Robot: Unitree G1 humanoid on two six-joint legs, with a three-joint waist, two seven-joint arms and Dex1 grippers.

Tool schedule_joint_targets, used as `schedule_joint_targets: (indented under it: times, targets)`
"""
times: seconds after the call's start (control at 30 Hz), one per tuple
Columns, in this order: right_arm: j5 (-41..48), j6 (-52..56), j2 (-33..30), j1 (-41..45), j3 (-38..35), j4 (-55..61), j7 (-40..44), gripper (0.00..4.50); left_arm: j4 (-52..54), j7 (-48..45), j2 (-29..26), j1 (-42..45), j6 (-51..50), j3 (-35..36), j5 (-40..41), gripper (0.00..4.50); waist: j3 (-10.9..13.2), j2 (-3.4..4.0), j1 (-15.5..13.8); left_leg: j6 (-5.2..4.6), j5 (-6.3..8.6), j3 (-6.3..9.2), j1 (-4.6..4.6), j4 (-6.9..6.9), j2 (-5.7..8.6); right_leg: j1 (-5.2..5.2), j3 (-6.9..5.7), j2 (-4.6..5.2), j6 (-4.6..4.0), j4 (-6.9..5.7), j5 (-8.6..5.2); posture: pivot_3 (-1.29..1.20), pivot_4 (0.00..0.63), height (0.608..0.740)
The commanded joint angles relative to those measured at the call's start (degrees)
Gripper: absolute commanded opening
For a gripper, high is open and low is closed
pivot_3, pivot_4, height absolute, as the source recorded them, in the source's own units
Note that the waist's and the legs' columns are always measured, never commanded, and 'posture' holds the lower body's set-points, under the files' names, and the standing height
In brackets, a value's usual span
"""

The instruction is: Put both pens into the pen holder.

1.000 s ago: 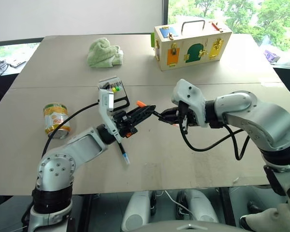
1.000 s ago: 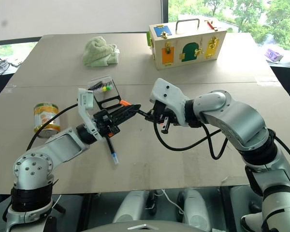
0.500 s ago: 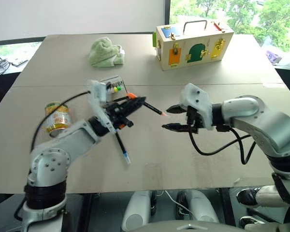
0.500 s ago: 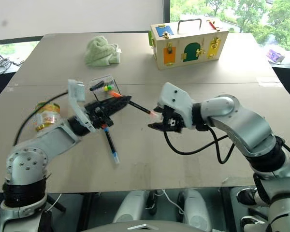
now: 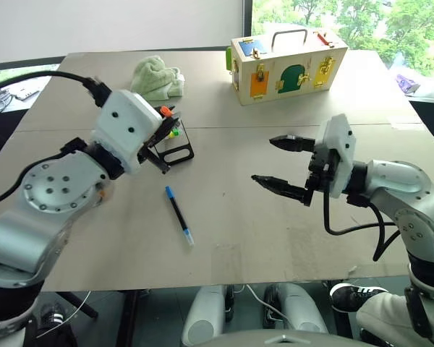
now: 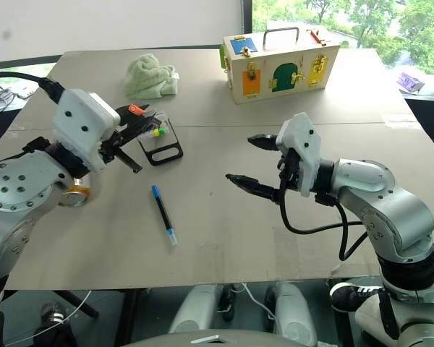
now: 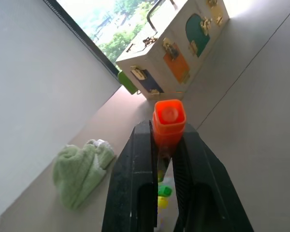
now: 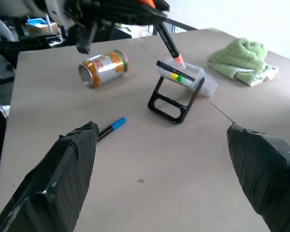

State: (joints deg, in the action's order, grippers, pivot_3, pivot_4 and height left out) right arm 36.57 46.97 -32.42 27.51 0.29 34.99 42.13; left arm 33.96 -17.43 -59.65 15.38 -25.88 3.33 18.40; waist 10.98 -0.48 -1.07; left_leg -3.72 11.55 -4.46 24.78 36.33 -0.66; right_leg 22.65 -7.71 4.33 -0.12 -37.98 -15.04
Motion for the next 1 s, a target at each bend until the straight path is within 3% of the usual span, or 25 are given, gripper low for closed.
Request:
schedule_joint_targets:
  times: [0.03, 0.27, 0.33, 0.37, 0.5, 0.57, 0.6, 0.67, 0.73, 0.8, 0.87, 0.93, 1.0]
  targets:
    - [1.17, -1.84, -0.91, -0.09, -2.02, 1.93, -0.18, 4.48, -2.46, -1.59, 1.07, 0.14, 5.5, -1.33, -7.68, 0.0, 0.0, 0.0, -0.02, -0.02, -0.01, 0.0, 0.03, 0.0, 0.0, 0.03, 0.0, 0.0, -0.01, 0.0, 0.01, 0.0, 0.15, 0.74]
    - [1.85, -2.64, -1.64, -0.26, -2.79, 3.2, -1.36, 4.48, -10.22, -4.03, 5.11, 0.74, 9.23, -0.76, -13.27, 0.0, 0.03, -0.03, 0.1, -0.23, -0.13, -0.01, 0.02, -0.01, -0.03, 0.04, 0.0, 0.01, -0.07, -0.01, 0.04, 0.0, 0.15, 0.74]
    - [2.02, -2.74, -1.79, -0.39, -2.82, 3.43, -1.63, 4.5, -12.15, -5.06, 6.2, 0.82, 10.22, 0.03, -13.6, 0.96, 0.03, -0.03, 0.1, -0.24, -0.14, 0.0, 0.02, -0.01, -0.04, 0.04, 0.0, 0.01, -0.06, -0.02, 0.04, 0.0, 0.15, 0.74]
    - [2.04, -2.76, -1.96, -0.49, -2.82, 3.53, -1.77, 4.5, -12.75, -5.45, 6.59, 0.7, 10.36, 0.55, -13.72, 1.21, 0.03, -0.03, 0.1, -0.24, -0.14, 0.0, 0.02, -0.01, -0.04, 0.04, 0.0, 0.0, -0.06, -0.02, 0.04, 0.0, 0.15, 0.74]
    - [2.25, -2.93, -2.6, -0.83, -2.89, 3.73, -2.18, 4.5, -13.28, -7.41, 7.98, 0.4, 11.32, 2.3, -13.37, 3.22, 0.03, -0.04, 0.09, -0.25, -0.13, -0.01, 0.04, -0.01, -0.04, 0.04, 0.0, 0.03, -0.08, -0.01, 0.05, 0.0, 0.15, 0.74]
    - [2.31, -3.03, -2.85, -1.2, -2.97, 3.75, -2.43, 4.5, -8.75, -9.26, 12.43, 1.07, 1.38, 6.21, 0.07, 4.15, 0.03, -0.04, 0.1, -0.25, -0.13, 0.0, 0.04, 0.0, -0.04, 0.03, 0.0, 0.04, -0.1, -0.01, 0.06, 0.0, 0.15, 0.74]
    - [2.35, -3.11, -2.94, -1.33, -2.96, 3.75, -2.52, 4.5, -6.89, -9.93, 14.13, 1.31, -3.23, 7.83, 5.55, 4.34, 0.02, -0.05, 0.1, -0.25, -0.13, 0.0, 0.04, 0.0, -0.03, 0.03, -0.01, 0.05, -0.1, -0.02, 0.06, 0.0, 0.15, 0.74]
    - [2.28, -3.5, -3.03, -1.6, -2.74, 3.58, -2.65, 4.5, -2.82, -8.12, 16.49, 1.79, -16.5, 12.04, 20.14, 4.34, 0.03, -0.1, 0.17, -0.25, -0.14, 0.03, 0.05, 0.05, -0.04, 0.02, -0.01, 0.07, -0.1, -0.02, 0.06, 0.0, 0.15, 0.74]
    - [2.12, -3.95, -3.09, -1.8, -2.46, 3.33, -2.69, 4.5, 0.98, -3.88, 16.33, 2.28, -28.67, 14.45, 29.53, 4.34, 0.04, -0.13, 0.23, -0.25, -0.14, 0.05, 0.05, 0.09, -0.04, -0.01, -0.01, 0.06, -0.07, -0.03, 0.05, 0.0, 0.15, 0.74]
    - [2.02, -4.28, -3.09, -1.86, -2.3, 2.99, -2.65, 4.5, 4.04, 4.9, 16.63, 5.63, -46.87, 15.87, 33.02, 4.34, 0.05, -0.13, 0.22, -0.26, -0.15, 0.06, 0.01, 0.1, -0.04, -0.06, -0.02, 0.05, 0.03, -0.05, -0.01, 0.0, 0.15, 0.74]
    - [1.76, -4.62, -3.17, -1.92, -2.09, 2.61, -2.53, 4.5, 2.62, 13.83, 23.73, 10.76, -59.84, 20.5, 36.83, 4.34, 0.05, -0.14, 0.12, -0.26, -0.15, 0.13, -0.01, 0.2, -0.03, -0.13, -0.03, -0.01, 0.08, -0.1, -0.03, 0.0, 0.15, 0.74]
    - [1.66, -4.8, -3.45, -2.08, -2.01, 2.43, -2.32, 4.5, -0.3, 22.35, 24.94, 12.46, -65.68, 19.65, 37.65, 4.34, 0.05, -0.21, 0.01, -0.27, -0.16, 0.15, -0.08, 0.28, -0.03, -0.23, -0.05, -0.02, 0.1, -0.15, -0.02, 0.0, 0.15, 0.74]
    - [1.63, -4.93, -3.81, -2.1, -1.85, 2.27, -2.08, 4.5, -4.47, 32.31, 24.92, 11.23, -66.62, 18.82, 45.03, 4.34, 0.02, -0.3, 0.33, -0.27, -0.15, 0.2, -0.09, 0.4, -0.05, -0.3, -0.07, -0.08, 0.15, -0.17, 0.01, 0.0, 0.15, 0.74]
